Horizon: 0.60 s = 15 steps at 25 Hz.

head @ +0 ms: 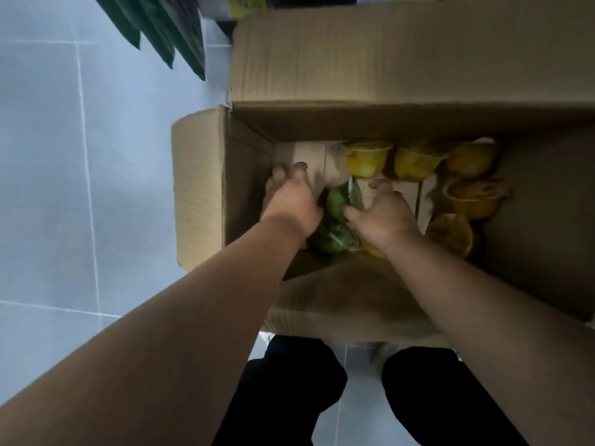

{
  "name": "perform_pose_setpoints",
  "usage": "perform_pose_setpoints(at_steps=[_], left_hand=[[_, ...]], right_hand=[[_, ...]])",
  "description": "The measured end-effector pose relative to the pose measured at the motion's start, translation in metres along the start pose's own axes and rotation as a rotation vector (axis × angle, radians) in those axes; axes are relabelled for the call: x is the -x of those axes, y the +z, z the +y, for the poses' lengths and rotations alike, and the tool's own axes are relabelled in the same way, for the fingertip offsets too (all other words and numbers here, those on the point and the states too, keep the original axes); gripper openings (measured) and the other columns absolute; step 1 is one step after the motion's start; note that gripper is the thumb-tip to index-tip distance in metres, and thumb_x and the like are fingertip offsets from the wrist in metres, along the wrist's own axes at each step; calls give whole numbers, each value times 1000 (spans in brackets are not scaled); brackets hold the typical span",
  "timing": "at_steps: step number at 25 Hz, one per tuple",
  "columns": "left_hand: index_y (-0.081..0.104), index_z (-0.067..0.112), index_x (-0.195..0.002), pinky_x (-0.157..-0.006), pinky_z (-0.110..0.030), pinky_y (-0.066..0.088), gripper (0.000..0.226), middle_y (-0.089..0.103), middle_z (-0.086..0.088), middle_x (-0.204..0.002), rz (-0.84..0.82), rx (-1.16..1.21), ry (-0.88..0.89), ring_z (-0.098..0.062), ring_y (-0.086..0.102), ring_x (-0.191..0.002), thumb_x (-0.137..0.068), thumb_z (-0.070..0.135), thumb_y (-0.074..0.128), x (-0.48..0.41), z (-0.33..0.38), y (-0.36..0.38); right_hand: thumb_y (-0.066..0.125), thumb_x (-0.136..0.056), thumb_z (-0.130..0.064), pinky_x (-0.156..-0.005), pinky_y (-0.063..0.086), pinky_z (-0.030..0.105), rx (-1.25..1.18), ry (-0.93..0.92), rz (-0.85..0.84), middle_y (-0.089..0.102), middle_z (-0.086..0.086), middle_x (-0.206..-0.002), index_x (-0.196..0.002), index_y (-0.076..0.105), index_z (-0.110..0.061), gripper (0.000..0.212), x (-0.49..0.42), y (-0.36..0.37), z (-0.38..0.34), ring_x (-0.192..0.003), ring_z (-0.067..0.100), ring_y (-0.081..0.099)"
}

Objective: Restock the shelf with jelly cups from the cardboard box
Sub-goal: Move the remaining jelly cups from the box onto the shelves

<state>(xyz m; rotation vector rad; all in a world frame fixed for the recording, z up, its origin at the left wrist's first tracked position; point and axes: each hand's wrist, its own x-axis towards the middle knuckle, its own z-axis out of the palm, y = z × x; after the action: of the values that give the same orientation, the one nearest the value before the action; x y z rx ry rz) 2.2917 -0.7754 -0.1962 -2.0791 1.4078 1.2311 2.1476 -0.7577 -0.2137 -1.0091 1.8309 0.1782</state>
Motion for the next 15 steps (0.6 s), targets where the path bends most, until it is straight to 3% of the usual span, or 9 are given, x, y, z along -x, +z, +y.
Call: perform_pose_setpoints(at_steps=[3,6,10,13,15], left_hand=[[26,15,-146,-101,-46,41,61,25,-20,-149,-107,-275,-81,-39,36,-134,-93,15,55,-27,-2,7],[32,12,-144,-93,-44,47,52,33,-24,-145,-75,-428,-20,-40,43,-129,-95,10,51,-40,-4,11],[37,17,-142,-81,-34,45,52,52,-14,-133,-53,-122,-125,-30,53,-119,-95,23,59,-51,-12,12],[42,21,-139,-90,-33,48,53,57,-7,-130,-27,173,-146,-28,56,-118,-92,37,61,-36,-14,5],[45,20,-137,-96,-40,51,52,58,-7,-129,-37,358,-138,-28,59,-114,-90,35,64,-13,-15,-2]], right_hand=[[63,-86,-49,-80,43,30,-59,71,-62,49,11,-137,-143,32,-24,70,-35,21,4,-119,34,54],[67,-81,-52,-90,47,36,-148,145,-59,51,12,-137,-139,35,-24,72,-53,36,9,-120,35,53],[76,-74,-48,-90,45,34,-375,192,-60,47,8,-139,-138,41,-35,74,-53,41,1,-121,33,51],[75,-75,-37,-90,51,33,-469,113,-6,60,2,-126,-127,57,-32,55,-31,36,2,-111,25,59],[75,-77,-26,-79,54,24,-509,95,33,68,-3,-108,-119,67,-24,43,-4,21,4,-97,16,66]])
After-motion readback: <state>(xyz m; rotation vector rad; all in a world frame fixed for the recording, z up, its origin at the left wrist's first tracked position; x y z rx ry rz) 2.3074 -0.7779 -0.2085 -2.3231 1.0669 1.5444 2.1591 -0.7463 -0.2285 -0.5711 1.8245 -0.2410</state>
